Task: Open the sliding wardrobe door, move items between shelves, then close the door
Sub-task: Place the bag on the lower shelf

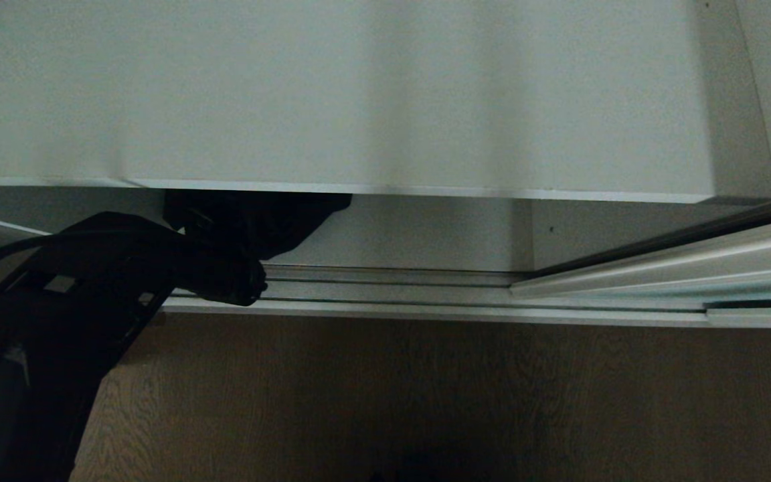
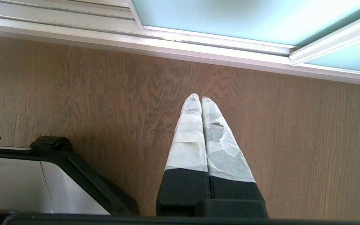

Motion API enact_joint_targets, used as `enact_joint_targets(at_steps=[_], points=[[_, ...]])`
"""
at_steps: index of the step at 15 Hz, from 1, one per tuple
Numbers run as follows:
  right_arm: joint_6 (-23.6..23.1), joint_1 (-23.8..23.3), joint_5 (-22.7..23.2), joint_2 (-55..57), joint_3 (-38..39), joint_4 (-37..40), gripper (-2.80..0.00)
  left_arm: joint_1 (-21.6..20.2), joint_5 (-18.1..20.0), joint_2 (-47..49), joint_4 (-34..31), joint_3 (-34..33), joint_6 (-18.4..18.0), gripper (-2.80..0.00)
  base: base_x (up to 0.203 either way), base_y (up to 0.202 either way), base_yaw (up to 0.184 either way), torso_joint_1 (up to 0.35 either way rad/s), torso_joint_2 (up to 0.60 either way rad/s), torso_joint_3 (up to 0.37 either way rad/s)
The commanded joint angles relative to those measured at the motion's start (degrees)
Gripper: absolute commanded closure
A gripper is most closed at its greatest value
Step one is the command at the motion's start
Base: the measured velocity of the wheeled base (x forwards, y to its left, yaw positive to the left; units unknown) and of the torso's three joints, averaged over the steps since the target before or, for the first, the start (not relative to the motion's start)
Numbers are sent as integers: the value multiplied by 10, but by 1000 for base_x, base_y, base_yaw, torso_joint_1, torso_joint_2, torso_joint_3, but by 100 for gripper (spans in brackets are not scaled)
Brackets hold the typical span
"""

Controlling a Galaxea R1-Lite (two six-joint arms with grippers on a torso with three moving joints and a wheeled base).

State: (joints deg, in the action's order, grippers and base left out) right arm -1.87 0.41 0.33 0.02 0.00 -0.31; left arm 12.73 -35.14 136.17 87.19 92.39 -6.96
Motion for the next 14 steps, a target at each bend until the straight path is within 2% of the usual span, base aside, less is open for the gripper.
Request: enact_joint_targets(at_steps=[1, 9, 14], points=[[0, 0, 0, -2, 0, 0, 0, 4, 1, -5, 5, -11, 0, 0, 0, 0, 0, 0, 0, 0], [-1, 0, 0, -2, 0, 0, 0, 3, 4, 4, 5, -11, -2, 0, 0, 0, 0, 0, 0, 0], [-1, 0, 0, -2, 0, 0, 0, 3, 4, 4, 5, -7, -3, 0, -182, 0, 0, 3, 2, 3]])
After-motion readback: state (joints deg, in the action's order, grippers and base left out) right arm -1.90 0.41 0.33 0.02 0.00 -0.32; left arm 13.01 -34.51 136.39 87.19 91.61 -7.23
